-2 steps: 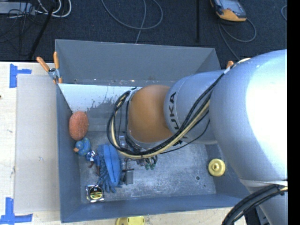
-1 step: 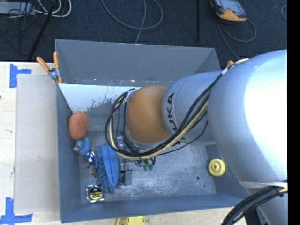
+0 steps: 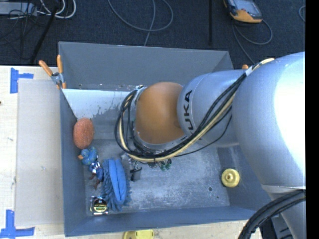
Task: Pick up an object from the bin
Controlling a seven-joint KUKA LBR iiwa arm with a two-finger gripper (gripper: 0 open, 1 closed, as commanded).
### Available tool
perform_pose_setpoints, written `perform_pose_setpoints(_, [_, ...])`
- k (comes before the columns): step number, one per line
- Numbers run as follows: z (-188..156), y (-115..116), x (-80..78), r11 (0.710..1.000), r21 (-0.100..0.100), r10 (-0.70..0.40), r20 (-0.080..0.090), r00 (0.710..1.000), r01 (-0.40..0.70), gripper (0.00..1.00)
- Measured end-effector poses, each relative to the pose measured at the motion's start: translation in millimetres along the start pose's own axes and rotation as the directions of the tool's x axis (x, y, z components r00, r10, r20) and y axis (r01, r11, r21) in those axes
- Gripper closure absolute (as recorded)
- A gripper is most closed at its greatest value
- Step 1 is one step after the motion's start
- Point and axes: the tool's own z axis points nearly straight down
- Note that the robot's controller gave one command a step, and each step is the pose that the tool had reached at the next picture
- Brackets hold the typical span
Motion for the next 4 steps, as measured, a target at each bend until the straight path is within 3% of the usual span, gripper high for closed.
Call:
perform_pose_setpoints(1, [0,0,0.0,1.000,0.000,0.000,0.000,1.000,0.000,0.00])
perform_pose_setpoints(3, [3,11,0.0,0.999,0.002,-0.049,0.000,0.999,0.049,0.00])
perform_pose_setpoints(4, [9,31,9.2,0.921,-0.001,-0.388,0.001,0.921,0.388,1.00])
